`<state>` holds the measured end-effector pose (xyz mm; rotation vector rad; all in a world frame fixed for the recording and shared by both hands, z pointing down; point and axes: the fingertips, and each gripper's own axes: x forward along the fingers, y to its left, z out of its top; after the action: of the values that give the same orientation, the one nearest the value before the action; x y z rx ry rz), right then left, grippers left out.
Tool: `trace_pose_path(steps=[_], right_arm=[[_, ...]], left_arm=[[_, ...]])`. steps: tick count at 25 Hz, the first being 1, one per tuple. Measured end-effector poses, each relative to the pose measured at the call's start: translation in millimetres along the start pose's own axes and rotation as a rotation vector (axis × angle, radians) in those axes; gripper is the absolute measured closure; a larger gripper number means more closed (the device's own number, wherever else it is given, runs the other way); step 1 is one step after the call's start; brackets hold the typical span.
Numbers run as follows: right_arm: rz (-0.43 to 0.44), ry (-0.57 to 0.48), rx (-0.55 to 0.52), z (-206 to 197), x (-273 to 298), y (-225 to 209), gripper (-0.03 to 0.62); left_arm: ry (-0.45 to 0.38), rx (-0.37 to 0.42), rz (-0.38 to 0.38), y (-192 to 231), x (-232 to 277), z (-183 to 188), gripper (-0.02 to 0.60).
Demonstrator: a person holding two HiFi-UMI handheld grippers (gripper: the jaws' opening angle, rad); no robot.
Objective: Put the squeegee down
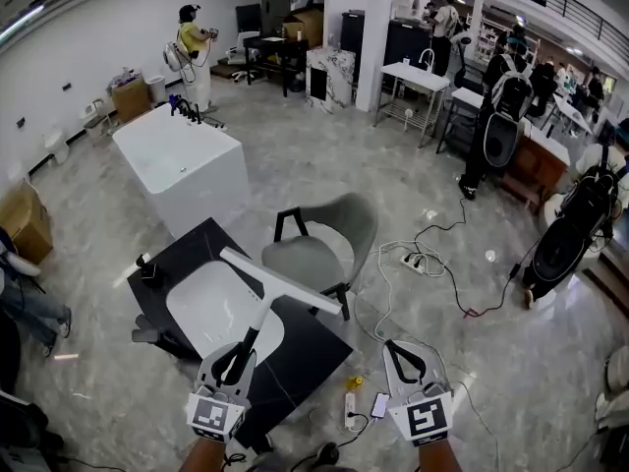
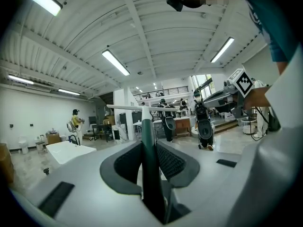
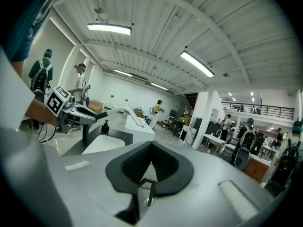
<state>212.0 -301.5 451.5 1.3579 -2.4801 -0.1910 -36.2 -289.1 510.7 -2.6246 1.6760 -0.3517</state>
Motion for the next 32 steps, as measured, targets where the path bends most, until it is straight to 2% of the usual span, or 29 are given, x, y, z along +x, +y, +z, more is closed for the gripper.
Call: trace_pose_path(steps=[12, 22, 32], right_arm=[[-0.052, 0.066, 0.057, -46.3, 40.0, 3.0, 0.583], [-0.055, 0.115, 0.109, -88.7, 51.6, 17.9, 0.583], [-0.055, 0.164, 0.125, -130.0, 49.2, 29.6, 0.583]], left_arm=[[0.096, -0.043, -0.073, 15.1, 51.6, -70.8, 0.488], [0.189, -0.077, -0.133, 1.1, 81.7, -128.9, 0.488], [0.288, -0.096, -0.163, -13.0, 103.7, -190.2, 0.488]])
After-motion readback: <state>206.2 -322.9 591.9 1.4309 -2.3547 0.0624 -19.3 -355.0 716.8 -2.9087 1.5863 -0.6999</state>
